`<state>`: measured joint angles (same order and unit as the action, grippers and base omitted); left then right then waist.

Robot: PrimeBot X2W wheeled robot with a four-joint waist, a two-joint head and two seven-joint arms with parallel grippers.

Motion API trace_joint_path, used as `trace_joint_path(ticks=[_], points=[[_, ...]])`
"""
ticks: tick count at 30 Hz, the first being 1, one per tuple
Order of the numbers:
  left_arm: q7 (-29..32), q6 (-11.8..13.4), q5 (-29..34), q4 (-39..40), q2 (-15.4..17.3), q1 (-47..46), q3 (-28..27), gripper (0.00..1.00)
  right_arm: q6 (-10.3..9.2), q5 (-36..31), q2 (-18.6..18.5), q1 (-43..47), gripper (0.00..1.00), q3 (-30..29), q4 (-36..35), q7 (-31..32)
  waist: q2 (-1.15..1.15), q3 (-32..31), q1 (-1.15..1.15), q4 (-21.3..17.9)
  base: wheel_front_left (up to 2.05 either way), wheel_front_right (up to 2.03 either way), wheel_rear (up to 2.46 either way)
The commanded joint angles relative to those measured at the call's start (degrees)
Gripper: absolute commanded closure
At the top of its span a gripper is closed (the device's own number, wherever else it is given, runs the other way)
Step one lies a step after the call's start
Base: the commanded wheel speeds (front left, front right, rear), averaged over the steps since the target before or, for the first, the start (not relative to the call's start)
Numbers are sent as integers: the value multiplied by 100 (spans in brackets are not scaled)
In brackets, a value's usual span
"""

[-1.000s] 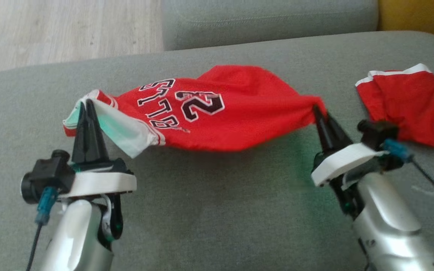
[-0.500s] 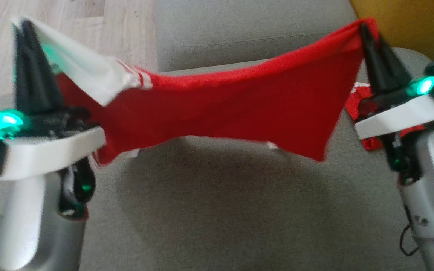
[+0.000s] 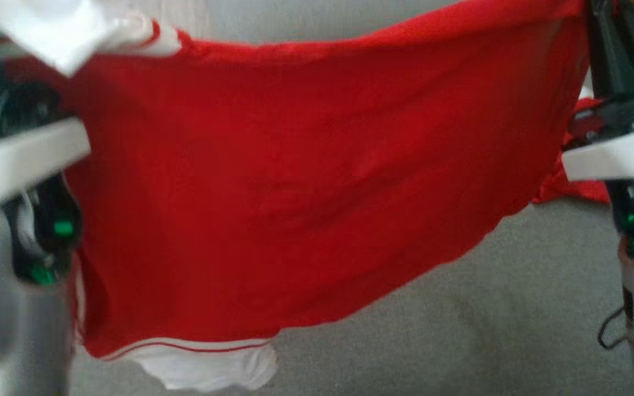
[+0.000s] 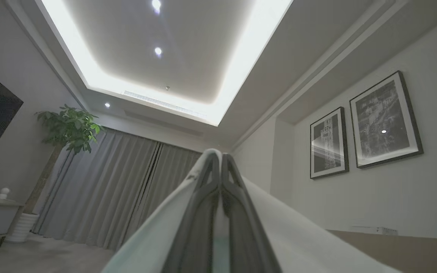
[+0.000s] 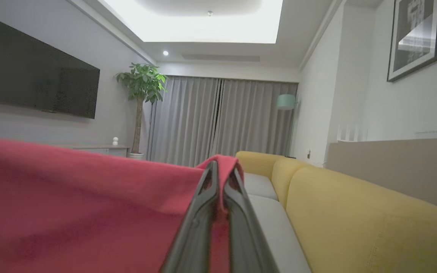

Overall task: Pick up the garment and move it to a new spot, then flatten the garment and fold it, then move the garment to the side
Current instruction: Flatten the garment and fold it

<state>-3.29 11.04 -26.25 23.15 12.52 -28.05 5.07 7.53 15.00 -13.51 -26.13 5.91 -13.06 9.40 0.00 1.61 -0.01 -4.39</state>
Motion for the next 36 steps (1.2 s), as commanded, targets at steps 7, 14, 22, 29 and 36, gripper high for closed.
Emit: trace_joint_path(ticks=[7,14,22,29,36], points=[[428,-508,-261,-1865,622,-2195,-230,100,-4,443,14,-1874,100,140,970,352,0,1393,1,-37,0,0,0],[-167,-928,-48,-4119,794,-4674,-120,100,-4,7,-156,-4557,100,517,3422,-779,0,2263,1,17,0,0,0],[-899,-1270,13,-5303,540,-5181,96,100,-4,-331,-97,-5192,100,539,4950,-1959,0,2310,1,202,0,0,0],[-1116,-1529,21,-5749,287,-3906,341,100,-4,-16,-324,-4157,100,1069,5900,-1982,0,2027,1,409,0,0,0],[-1161,-1611,-15,-5589,178,-2411,377,100,-4,690,-576,-3129,100,1897,6262,-1404,0,1628,1,524,0,0,0]])
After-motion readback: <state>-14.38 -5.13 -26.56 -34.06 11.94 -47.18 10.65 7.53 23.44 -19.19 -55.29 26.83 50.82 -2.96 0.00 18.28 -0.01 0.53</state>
